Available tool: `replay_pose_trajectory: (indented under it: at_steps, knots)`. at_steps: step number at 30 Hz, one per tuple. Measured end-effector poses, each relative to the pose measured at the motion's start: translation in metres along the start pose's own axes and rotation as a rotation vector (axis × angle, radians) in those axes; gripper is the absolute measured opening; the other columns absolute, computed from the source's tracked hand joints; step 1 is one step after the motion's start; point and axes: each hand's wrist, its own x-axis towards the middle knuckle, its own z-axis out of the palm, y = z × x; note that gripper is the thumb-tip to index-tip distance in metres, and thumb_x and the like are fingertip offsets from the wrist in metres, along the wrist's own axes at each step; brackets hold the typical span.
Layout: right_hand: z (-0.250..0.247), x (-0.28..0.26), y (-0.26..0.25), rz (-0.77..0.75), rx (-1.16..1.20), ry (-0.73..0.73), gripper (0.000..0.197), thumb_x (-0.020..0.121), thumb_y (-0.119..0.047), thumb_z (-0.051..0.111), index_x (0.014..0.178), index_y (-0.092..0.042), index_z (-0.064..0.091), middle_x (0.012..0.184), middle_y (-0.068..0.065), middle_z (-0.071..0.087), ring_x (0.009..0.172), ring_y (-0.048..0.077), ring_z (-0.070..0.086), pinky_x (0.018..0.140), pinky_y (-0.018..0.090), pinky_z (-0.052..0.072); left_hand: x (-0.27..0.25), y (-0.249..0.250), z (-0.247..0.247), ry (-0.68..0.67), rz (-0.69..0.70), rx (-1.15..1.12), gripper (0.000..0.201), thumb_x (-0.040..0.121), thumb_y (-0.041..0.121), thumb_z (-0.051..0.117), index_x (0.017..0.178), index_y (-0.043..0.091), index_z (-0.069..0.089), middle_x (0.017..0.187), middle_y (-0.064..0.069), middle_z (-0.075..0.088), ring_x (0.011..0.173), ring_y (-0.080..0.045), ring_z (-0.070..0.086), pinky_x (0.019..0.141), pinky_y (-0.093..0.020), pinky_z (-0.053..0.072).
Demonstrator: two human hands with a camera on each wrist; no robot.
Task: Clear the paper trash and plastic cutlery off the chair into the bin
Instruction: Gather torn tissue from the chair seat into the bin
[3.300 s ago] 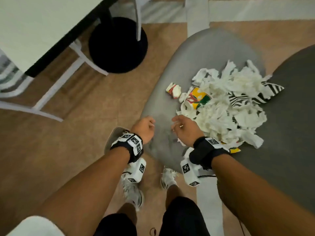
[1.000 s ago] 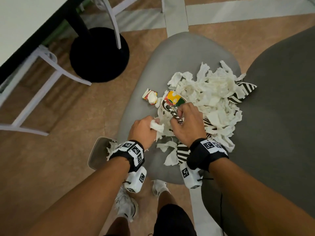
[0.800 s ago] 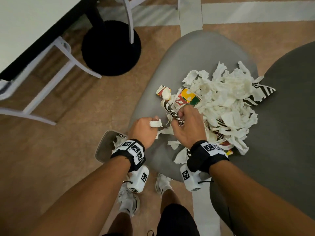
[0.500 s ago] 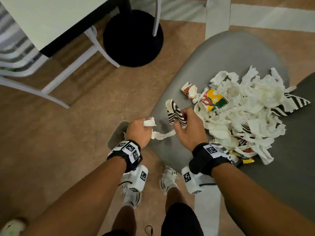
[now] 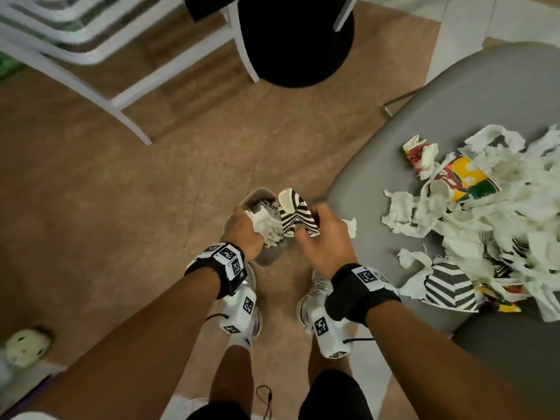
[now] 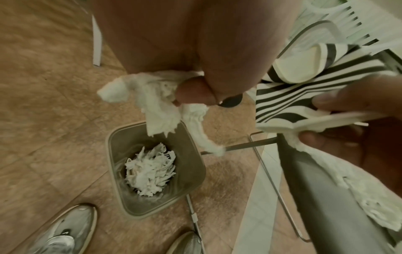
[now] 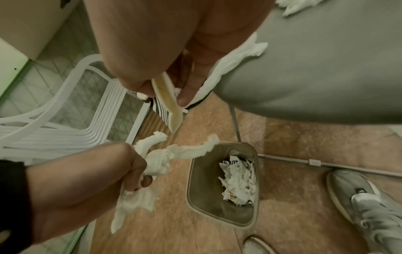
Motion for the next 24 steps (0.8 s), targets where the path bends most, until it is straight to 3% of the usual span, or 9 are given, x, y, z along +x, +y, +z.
replay_pose_trajectory:
  at_steps: [4,7,10,13,14,16,20,22,24]
  knots:
    - [0.031,0.001,-0.008,-0.002,0.017,-0.042,0.019,0.085,-0.027,0.066,0.097,-0.025,0.052,0.092,-0.010,0.068,0.085,0.009,0.064,0.077,0.029,0.053,0.010,-0.022,-0.001,-0.054,0.010,0.001,0.054,0.086,0.010,0.059,0.132,0.003,0.032,0.123,-0.013,0.049,0.112,-0.030,0.054,0.095,-0.042,0.048]
    - [0.053,0.003,-0.014,0.015,0.032,-0.053,0.019,0.086,-0.026,0.066,0.098,-0.028,0.051,0.091,-0.011,0.068,0.085,0.008,0.065,0.077,0.029,0.054,0.020,-0.034,0.002,-0.098,0.134,0.002,0.053,0.091,0.004,0.056,0.137,0.003,0.029,0.123,-0.010,0.050,0.111,-0.023,0.054,0.093,-0.032,0.045]
    - [0.070,0.004,-0.015,0.049,0.053,-0.024,0.019,0.085,-0.028,0.067,0.097,-0.029,0.052,0.093,-0.008,0.071,0.085,0.009,0.066,0.077,0.027,0.053,0.027,-0.040,0.005,-0.129,0.211,-0.034,0.060,0.091,0.011,0.056,0.145,0.016,0.032,0.125,0.001,0.056,0.111,-0.015,0.057,0.095,-0.029,0.046]
    - [0.077,0.004,-0.014,0.085,0.069,0.012,0.021,0.086,-0.027,0.069,0.096,-0.030,0.051,0.093,-0.009,0.071,0.082,0.004,0.065,0.070,0.011,0.045,0.038,-0.057,0.010,-0.148,0.243,-0.007,0.062,0.087,0.013,0.062,0.145,0.020,0.040,0.137,-0.005,0.056,0.125,-0.024,0.056,0.105,-0.043,0.046]
    - [0.079,0.004,-0.015,0.100,0.077,0.023,0.021,0.086,-0.027,0.069,0.096,-0.029,0.051,0.093,-0.009,0.071,0.081,0.004,0.064,0.067,0.006,0.042,0.039,-0.061,0.009,-0.179,0.245,-0.025,0.061,0.085,0.014,0.063,0.142,0.025,0.044,0.135,-0.002,0.059,0.123,-0.023,0.058,0.104,-0.043,0.047]
    - [0.082,0.004,-0.014,0.121,0.098,0.029,0.021,0.086,-0.027,0.070,0.097,-0.028,0.052,0.095,-0.007,0.072,0.082,0.004,0.065,0.068,0.008,0.042,0.035,-0.061,0.000,-0.205,0.260,-0.070,0.056,0.084,0.014,0.059,0.135,0.036,0.049,0.127,0.006,0.065,0.116,-0.016,0.062,0.102,-0.039,0.049]
    - [0.090,0.009,-0.008,0.154,0.084,0.013,0.024,0.088,-0.028,0.071,0.108,-0.023,0.058,0.101,-0.009,0.071,0.093,0.009,0.066,0.081,0.023,0.049,0.037,-0.070,-0.014,-0.102,0.184,0.011,0.053,0.089,0.004,0.049,0.139,0.021,0.049,0.127,-0.005,0.064,0.116,-0.024,0.061,0.098,-0.033,0.048]
    - [0.094,0.013,-0.002,0.209,0.092,-0.062,0.034,0.087,-0.031,0.073,0.117,-0.022,0.059,0.103,-0.011,0.067,0.101,0.010,0.064,0.082,0.020,0.044,0.037,-0.076,-0.017,-0.065,0.166,0.008,0.049,0.090,0.003,0.048,0.137,0.017,0.051,0.130,-0.007,0.063,0.118,-0.026,0.060,0.098,-0.031,0.047]
    - [0.096,0.016,0.005,0.274,0.056,-0.146,0.050,0.085,-0.036,0.074,0.129,-0.024,0.055,0.119,-0.007,0.065,0.113,0.014,0.060,0.087,0.019,0.039,0.038,-0.081,-0.019,-0.047,0.166,0.017,0.047,0.092,0.003,0.049,0.138,0.010,0.049,0.135,-0.009,0.059,0.124,-0.027,0.056,0.102,-0.031,0.044]
